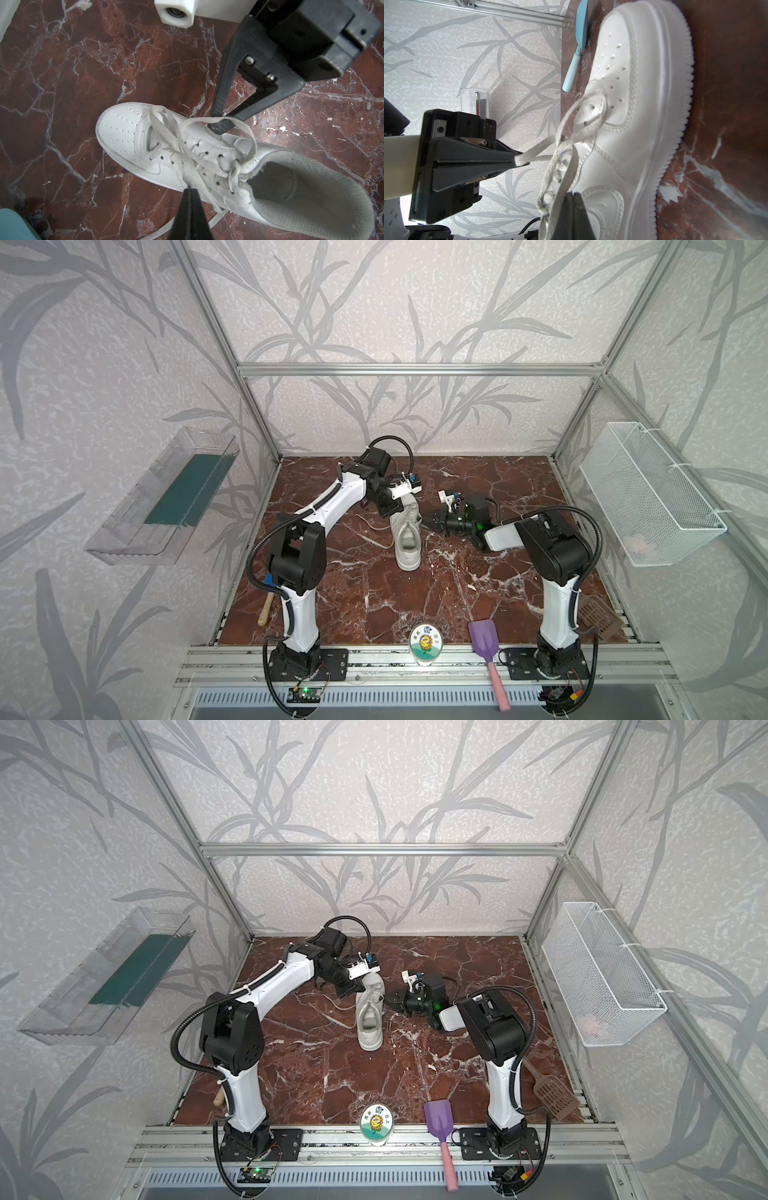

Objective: Tie the shoes

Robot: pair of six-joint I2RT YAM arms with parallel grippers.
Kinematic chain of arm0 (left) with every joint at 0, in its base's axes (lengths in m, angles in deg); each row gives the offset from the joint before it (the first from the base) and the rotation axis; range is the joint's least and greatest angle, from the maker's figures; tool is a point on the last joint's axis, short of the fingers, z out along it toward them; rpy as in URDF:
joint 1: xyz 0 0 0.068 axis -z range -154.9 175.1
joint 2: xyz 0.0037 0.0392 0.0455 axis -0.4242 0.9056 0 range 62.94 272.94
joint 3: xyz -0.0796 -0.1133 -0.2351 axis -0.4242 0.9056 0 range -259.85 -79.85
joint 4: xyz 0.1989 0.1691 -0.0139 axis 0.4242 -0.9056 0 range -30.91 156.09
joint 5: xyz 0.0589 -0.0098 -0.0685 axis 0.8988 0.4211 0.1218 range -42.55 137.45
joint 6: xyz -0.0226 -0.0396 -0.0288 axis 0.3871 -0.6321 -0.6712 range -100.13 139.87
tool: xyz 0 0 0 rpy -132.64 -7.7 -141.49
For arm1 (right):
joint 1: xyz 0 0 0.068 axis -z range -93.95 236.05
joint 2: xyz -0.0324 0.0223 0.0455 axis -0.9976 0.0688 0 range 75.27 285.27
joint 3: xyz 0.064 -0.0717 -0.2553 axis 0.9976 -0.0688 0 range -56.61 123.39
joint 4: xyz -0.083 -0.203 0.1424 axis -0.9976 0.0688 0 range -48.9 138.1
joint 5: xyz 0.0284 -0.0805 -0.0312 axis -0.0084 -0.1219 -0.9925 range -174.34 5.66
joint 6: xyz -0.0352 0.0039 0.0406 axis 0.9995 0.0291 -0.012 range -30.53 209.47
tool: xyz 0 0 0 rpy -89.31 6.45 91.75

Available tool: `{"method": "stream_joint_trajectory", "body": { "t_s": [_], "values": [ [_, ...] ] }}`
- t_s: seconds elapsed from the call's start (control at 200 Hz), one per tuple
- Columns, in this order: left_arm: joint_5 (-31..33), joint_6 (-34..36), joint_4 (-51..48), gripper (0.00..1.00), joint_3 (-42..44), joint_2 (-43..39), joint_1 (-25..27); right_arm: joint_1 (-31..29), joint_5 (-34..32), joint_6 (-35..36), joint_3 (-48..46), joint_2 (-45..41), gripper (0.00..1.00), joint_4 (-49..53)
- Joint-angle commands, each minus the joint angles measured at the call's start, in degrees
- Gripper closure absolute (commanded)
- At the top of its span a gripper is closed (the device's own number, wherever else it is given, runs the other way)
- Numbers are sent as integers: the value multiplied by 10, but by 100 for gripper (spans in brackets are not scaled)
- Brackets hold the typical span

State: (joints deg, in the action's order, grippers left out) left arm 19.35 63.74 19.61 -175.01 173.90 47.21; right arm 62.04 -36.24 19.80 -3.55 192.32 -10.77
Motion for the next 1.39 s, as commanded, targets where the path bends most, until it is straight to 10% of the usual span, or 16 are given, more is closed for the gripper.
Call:
{"method": "stream_joint_trajectory", "body": {
  "t_s": [0.0, 1.39],
  "values": [
    [-3, 13, -11, 100, 7, -23, 7, -2, 8, -19, 4, 12, 98, -46],
    [30, 35, -53, 100, -16, 17, 40, -19, 15, -103, 25, 44, 79, -168]
  ]
}}
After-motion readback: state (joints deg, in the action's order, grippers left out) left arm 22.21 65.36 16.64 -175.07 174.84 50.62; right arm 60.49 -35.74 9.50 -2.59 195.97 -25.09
